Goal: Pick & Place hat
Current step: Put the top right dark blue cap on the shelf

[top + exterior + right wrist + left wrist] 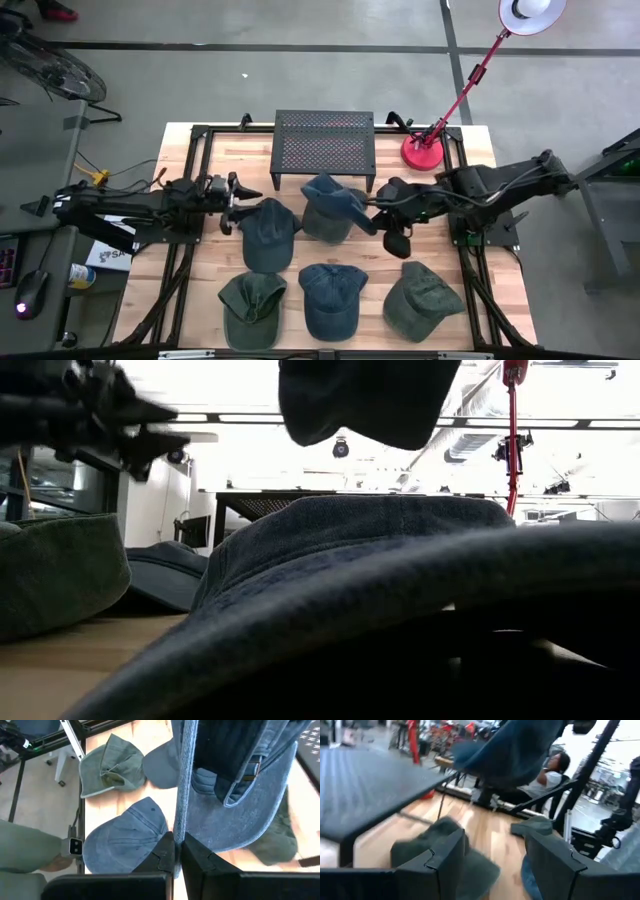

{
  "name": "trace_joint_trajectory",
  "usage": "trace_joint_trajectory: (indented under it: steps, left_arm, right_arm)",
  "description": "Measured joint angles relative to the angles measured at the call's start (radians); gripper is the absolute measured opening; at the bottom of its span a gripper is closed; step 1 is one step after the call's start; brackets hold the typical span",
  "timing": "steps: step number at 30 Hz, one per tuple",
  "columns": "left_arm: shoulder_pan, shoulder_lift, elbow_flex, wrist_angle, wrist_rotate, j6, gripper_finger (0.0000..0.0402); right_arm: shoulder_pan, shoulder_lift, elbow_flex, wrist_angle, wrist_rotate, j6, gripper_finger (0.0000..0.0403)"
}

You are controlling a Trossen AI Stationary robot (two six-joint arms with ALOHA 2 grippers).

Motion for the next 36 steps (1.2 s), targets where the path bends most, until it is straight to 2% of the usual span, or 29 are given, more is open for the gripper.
trace_joint_trajectory:
  steps: [7, 12, 15, 20, 28, 36]
  left_arm:
    - [0.0, 0.128, 0.187, -0.087, 0.019, 0.146, 0.0206]
    - [0.0, 0.218, 0.255, -0.096, 0.001, 0.178, 0.0206]
    - [0.0, 0.262, 0.278, -0.023, 0.001, 0.178, 0.0206]
    - [0.0, 0.326, 0.3, 0.194, 0.011, 0.17, 0.0206]
    - [0.0, 0.411, 0.412, 0.309, 0.101, 0.11, 0.0206]
    - [0.0, 0.523, 0.588, 0.303, 0.203, 0.109, 0.0206]
  right_arm:
    - [-0.033, 0.06, 0.0, 0.139, -0.012, -0.049, 0.0005]
    - [-0.056, 0.061, 0.0, 0.302, -0.008, -0.108, 0.0005]
    - [-0.066, 0.061, 0.0, 0.426, -0.007, -0.169, 0.0005]
    - [-0.09, 0.061, 0.0, 0.589, -0.031, -0.265, 0.0005]
    - [-0.133, 0.061, 0.0, 0.856, -0.189, -0.392, 0.0005]
    - [-0.17, 0.061, 0.0, 0.9, -0.327, -0.437, 0.0005]
